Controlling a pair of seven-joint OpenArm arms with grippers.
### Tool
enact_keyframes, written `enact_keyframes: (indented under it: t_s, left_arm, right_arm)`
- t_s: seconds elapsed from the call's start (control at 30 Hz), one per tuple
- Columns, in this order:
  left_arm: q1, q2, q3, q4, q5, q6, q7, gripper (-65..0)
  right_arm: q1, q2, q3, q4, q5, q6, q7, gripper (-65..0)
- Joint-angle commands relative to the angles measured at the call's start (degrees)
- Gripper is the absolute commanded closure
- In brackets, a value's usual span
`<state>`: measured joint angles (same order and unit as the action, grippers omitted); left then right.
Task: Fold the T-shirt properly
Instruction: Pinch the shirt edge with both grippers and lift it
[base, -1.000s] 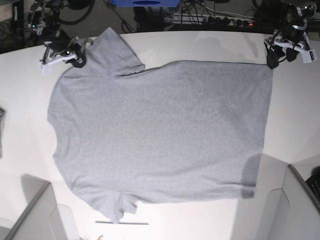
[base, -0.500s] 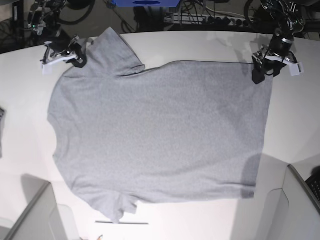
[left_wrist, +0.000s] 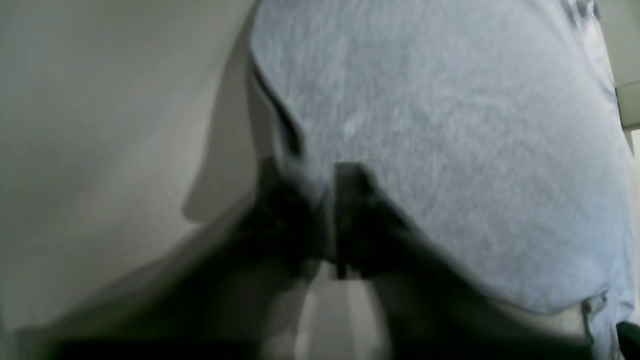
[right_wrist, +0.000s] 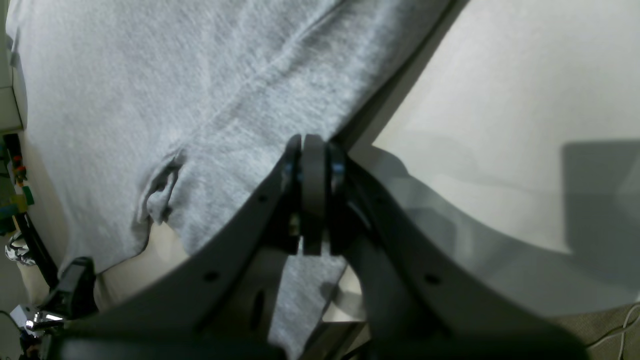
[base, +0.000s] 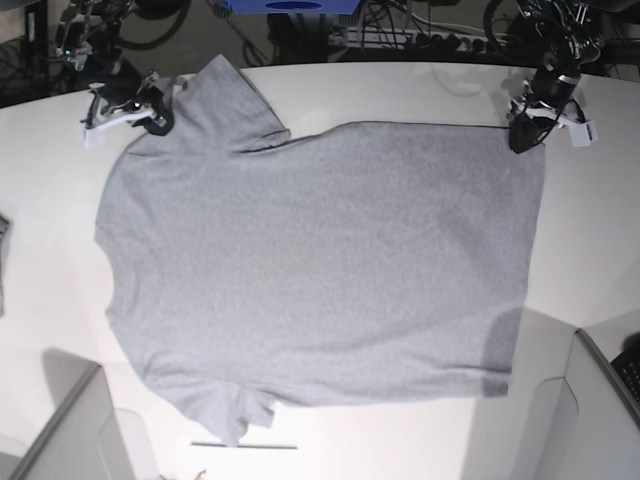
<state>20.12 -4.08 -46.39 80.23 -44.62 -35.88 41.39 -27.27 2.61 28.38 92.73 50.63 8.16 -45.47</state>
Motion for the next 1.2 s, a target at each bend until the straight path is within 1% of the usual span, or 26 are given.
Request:
enact_keyframes:
  t_s: [0.0,0.17,0.23,0.6,0.7,0.8,0.87,1.0,1.17]
  left_arm:
    - [0.1,-0.4,0.1,0.3,1.9,0.9,1.7,0.0]
    - [0.4,-0.5,-0.3,0.9,1.9,0.9,1.7,0.0]
    - [1.7,-0.5,-0.3,1.2,1.9,1.0,1.7,0.0]
    - [10.0,-0.6,-0.4,12.1,1.9,1.0,1.7,0.0]
    - [11.1,-0.6,-0.4,14.2,1.9,1.0,1.7,0.0]
    - [11.5,-0.4,-0.2,16.1,1.9,1.3,1.7,0.0]
    - [11.5,-0.3,0.0,18.0,1.9,2.8,1.7,0.0]
    - [11.5,-0.2,0.0,22.0,1.8,4.4,1.8,0.0]
    - [11.0,-0.2,0.1,26.8,1.6,7.4,1.8,0.0]
  right_arm:
    - [-1.3,-0.3,-0.1,-0.6,-5.0,-2.4,-3.8,0.0]
    - [-3.0,-0.4,0.0,3.0,-4.9,-2.4,-3.9,0.0]
    - [-3.8,-0.4,0.0,4.6,-4.9,-2.5,-4.1,0.0]
    - [-5.8,-0.2,0.0,9.1,-4.8,-2.8,-4.4,0.0]
    - [-7.0,-0.3,0.0,12.6,-4.8,-2.8,-4.5,0.0]
    - [-7.7,-0.4,0.0,15.7,-4.8,-2.8,-6.8,0.0]
    - [-7.3,-0.5,0.0,17.0,-4.8,-2.8,-8.1,0.0]
    - [-5.5,-0.5,0.0,18.2,-4.7,-2.9,-9.9,0.0]
    - [-1.4,-0.5,0.1,20.6,-4.7,-2.9,-14.4,0.0]
